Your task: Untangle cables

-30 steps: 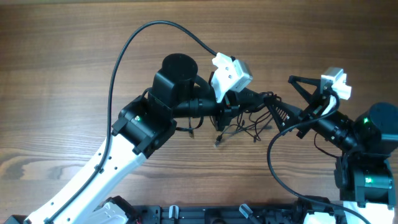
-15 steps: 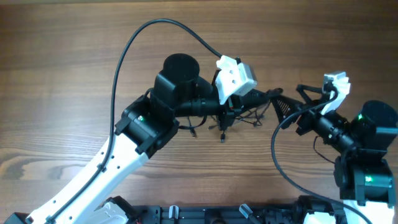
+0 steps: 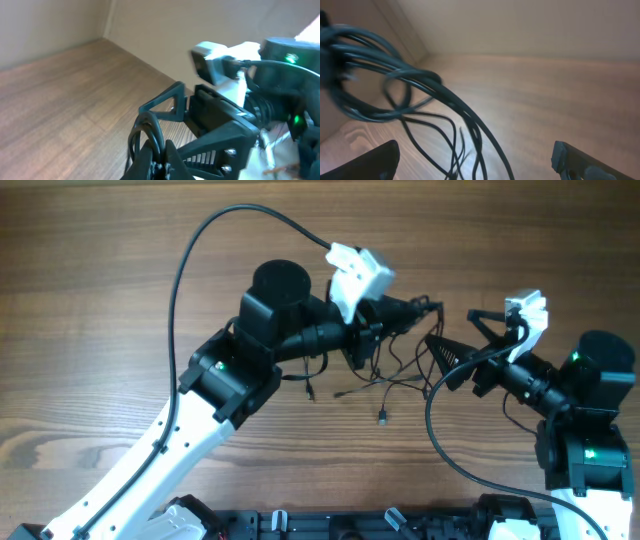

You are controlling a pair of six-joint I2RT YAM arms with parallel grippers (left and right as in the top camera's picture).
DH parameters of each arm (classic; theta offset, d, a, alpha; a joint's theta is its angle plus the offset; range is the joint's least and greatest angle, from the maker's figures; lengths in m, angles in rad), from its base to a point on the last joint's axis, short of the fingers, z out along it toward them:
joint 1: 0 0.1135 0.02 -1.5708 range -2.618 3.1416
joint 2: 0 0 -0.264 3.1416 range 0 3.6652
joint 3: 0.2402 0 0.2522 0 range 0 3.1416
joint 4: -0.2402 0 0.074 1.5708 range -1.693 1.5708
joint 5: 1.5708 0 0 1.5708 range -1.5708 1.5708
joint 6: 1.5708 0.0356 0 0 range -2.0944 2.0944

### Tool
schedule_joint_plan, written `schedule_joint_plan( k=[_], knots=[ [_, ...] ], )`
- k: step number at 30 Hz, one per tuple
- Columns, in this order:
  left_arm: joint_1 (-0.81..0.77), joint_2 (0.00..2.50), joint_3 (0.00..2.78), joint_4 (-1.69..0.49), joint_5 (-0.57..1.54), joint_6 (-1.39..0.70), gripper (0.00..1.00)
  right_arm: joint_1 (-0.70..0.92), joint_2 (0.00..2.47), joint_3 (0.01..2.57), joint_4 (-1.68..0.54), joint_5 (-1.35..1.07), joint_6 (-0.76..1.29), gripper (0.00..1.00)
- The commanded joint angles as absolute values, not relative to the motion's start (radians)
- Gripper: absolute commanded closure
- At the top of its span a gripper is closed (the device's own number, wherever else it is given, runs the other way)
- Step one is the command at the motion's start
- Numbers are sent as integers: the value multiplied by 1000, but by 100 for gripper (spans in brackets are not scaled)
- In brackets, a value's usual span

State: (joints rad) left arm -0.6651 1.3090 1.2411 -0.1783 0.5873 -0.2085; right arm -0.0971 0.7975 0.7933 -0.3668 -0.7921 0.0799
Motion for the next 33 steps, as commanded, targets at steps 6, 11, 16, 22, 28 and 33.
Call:
schedule_joint_plan(
  k=[6, 11, 16, 22, 28, 33],
  knots=[
    [-660, 1296, 1261, -115, 673, -406, 96, -99, 799, 793, -266, -717, 239, 0],
    [-682, 1296, 1261, -115, 706, -408, 96, -99, 808, 793, -247, -718, 267, 0],
    [-693, 1296, 1261, -116, 706, -399, 96, -99, 810, 793, -244, -743, 291, 0],
    [-698, 1298, 1261, -123, 654, -397, 96, -99, 810, 793, -239, -782, 299, 0],
    [-741, 1298, 1261, -115, 654, -397, 96, -99, 820, 793, -240, -736, 299, 0],
    [-757, 1298, 1261, -84, 715, -397, 96, -99, 905, 793, -293, -498, 379, 0]
  ],
)
